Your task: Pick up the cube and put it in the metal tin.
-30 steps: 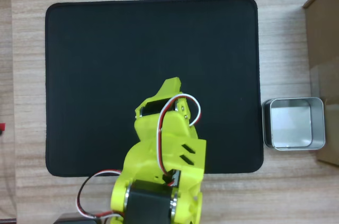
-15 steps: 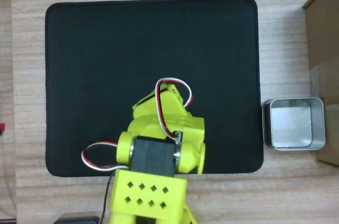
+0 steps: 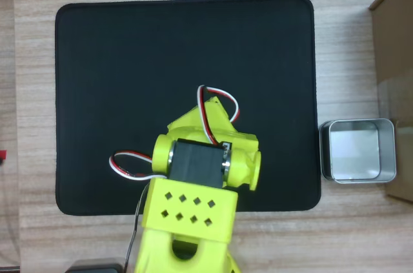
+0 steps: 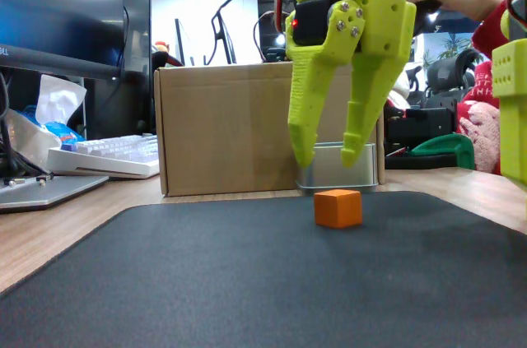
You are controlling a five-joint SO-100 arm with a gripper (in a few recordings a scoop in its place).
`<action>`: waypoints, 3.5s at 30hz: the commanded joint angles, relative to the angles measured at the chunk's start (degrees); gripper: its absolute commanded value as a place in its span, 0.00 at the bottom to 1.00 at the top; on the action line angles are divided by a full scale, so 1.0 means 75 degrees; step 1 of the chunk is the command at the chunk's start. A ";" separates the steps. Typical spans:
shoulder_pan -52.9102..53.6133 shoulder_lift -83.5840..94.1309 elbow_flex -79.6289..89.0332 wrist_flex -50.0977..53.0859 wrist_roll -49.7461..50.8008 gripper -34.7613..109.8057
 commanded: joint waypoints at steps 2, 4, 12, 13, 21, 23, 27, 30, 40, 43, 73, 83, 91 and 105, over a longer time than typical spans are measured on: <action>0.0105 0.0211 -0.0316 0.0293 -0.0188 0.39; 0.0117 0.0270 -0.0258 0.0293 -0.0188 0.39; 0.0129 -0.0750 -0.0492 0.0539 -0.0680 0.42; 0.0129 -0.0844 -0.0527 0.0645 -0.0844 0.43; 0.0387 -0.1406 -0.0129 -0.0141 -0.1242 0.42; 0.0375 -0.1535 0.0035 -0.0316 -0.1395 0.42; 0.0398 -0.1723 0.0234 -0.0563 -0.1559 0.41; 0.0504 -0.1852 0.0281 -0.0668 -0.1723 0.37; 0.0703 -0.1793 0.0398 -0.1020 -0.1547 0.27; 0.0773 -0.1488 0.0527 -0.1242 -0.1125 0.27; 0.3867 0.4887 0.0609 -0.1488 0.2953 0.27; 0.5590 0.3082 0.0328 -0.2555 0.3234 0.27; 0.5941 0.1207 0.0492 -0.3832 0.3000 0.27; 0.5531 0.0715 0.1066 -0.4230 0.3422 0.49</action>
